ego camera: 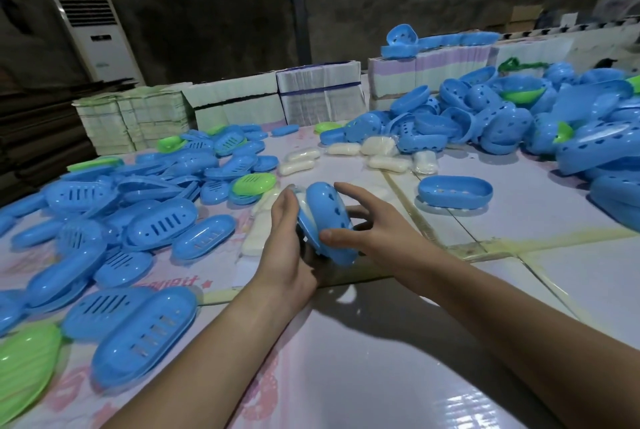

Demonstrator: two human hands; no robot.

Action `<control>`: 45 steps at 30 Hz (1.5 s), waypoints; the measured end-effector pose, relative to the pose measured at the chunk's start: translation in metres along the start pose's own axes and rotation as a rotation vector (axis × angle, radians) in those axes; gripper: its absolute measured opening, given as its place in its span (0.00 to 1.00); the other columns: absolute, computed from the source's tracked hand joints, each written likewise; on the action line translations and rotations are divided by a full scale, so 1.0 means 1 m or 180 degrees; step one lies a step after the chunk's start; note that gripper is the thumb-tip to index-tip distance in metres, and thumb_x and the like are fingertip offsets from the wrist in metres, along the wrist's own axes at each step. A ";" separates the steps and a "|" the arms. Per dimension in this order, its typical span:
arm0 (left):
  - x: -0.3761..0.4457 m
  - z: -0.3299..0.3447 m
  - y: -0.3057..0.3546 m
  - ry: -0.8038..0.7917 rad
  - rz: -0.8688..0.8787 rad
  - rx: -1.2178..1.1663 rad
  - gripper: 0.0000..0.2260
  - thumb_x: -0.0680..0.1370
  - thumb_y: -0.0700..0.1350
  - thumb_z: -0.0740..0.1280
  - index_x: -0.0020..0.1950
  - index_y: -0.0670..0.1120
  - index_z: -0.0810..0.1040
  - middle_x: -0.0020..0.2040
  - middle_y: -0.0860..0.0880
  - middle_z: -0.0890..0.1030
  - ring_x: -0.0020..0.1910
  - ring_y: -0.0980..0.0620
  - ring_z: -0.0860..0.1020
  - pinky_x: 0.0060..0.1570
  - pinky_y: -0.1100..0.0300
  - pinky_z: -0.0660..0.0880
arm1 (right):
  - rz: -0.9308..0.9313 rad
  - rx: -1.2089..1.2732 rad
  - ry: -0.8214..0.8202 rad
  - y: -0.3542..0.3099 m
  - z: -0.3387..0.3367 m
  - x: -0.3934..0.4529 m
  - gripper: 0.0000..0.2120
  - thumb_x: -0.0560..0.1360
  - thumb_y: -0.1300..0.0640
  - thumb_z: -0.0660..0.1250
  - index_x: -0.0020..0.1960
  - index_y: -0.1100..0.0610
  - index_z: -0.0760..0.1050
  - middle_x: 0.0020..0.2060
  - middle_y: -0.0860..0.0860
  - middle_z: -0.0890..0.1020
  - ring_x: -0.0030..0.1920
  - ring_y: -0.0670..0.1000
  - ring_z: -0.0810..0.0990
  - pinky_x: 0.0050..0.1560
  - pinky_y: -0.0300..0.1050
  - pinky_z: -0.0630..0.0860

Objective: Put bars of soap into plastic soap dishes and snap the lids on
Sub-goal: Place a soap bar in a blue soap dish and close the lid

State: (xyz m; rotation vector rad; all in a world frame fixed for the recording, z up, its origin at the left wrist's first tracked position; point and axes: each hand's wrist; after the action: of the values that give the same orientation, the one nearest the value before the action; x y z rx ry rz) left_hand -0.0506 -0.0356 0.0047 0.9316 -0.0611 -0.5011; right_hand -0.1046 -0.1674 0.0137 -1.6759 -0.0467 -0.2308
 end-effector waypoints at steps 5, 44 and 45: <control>0.003 -0.001 -0.005 -0.0211 0.0038 0.0034 0.21 0.77 0.63 0.64 0.69 0.63 0.73 0.65 0.40 0.81 0.58 0.37 0.83 0.53 0.35 0.80 | 0.0013 0.0038 -0.0120 0.002 -0.002 0.000 0.33 0.71 0.50 0.75 0.71 0.37 0.65 0.59 0.47 0.76 0.55 0.48 0.80 0.48 0.40 0.80; -0.006 0.001 -0.004 -0.0413 0.0791 0.0778 0.10 0.72 0.61 0.67 0.52 0.65 0.76 0.48 0.54 0.86 0.46 0.45 0.86 0.46 0.38 0.82 | -0.0066 0.0102 -0.0103 -0.005 -0.012 -0.002 0.33 0.65 0.52 0.77 0.65 0.35 0.71 0.55 0.49 0.79 0.49 0.52 0.82 0.53 0.54 0.81; -0.007 0.001 -0.003 -0.0420 0.0819 0.0856 0.11 0.72 0.61 0.67 0.53 0.64 0.75 0.48 0.53 0.86 0.47 0.43 0.86 0.44 0.38 0.82 | -0.0081 0.0062 -0.0106 -0.006 -0.013 -0.003 0.32 0.66 0.53 0.77 0.66 0.35 0.71 0.55 0.49 0.79 0.49 0.53 0.81 0.54 0.55 0.80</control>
State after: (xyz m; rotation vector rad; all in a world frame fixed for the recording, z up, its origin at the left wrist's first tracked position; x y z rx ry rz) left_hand -0.0581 -0.0351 0.0043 1.1338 -0.3710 -0.3184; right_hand -0.1098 -0.1793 0.0200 -1.6604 -0.0950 -0.2209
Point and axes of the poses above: each hand's wrist, its own x-axis towards the middle knuckle, its own z-axis out of the palm, y = z × x
